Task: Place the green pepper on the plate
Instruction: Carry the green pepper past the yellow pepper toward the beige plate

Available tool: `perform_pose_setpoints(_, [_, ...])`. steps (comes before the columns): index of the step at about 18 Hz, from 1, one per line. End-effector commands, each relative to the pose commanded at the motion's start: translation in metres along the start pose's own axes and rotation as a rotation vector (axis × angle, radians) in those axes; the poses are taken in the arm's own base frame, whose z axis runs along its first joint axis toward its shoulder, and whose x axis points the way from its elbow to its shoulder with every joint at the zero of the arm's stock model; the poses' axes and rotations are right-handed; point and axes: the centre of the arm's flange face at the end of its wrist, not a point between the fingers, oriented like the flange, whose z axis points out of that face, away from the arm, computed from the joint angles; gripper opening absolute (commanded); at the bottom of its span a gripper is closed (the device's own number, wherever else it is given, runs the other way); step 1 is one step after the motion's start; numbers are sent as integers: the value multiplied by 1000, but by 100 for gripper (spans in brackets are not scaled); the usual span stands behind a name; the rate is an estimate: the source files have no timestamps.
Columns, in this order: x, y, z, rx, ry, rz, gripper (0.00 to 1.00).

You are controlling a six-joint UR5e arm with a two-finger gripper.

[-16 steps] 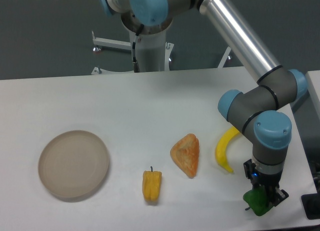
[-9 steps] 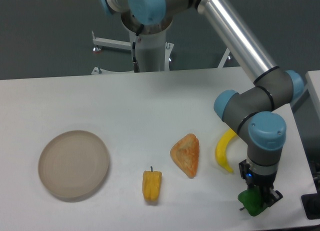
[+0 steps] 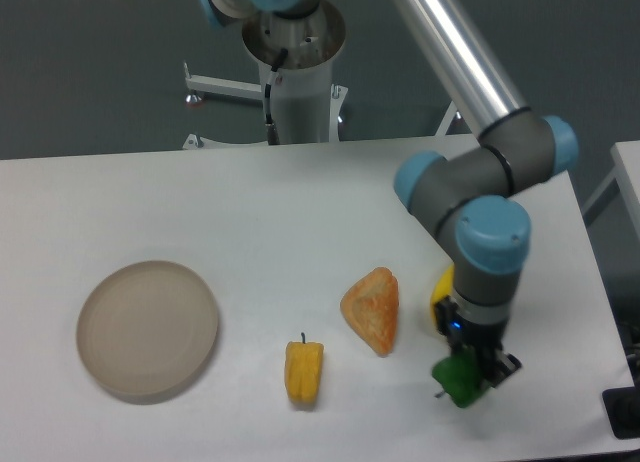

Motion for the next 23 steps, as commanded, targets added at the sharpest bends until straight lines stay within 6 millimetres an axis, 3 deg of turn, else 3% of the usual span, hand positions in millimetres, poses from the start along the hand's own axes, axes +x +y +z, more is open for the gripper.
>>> perform_pose_setpoints(6, [105,-67,-41,12,82,-149,36])
perform_pose_setpoints(9, [156,-102,-49,14,112,-247,36])
perform_pose_setpoints(12, [204,-138,-42,19,150,-358,36])
perform_pose_setpoints(17, [241,-185,-26,79,193,-611,36])
perform_pose_setpoints(23, [268,-224,19,111,188,-643,37])
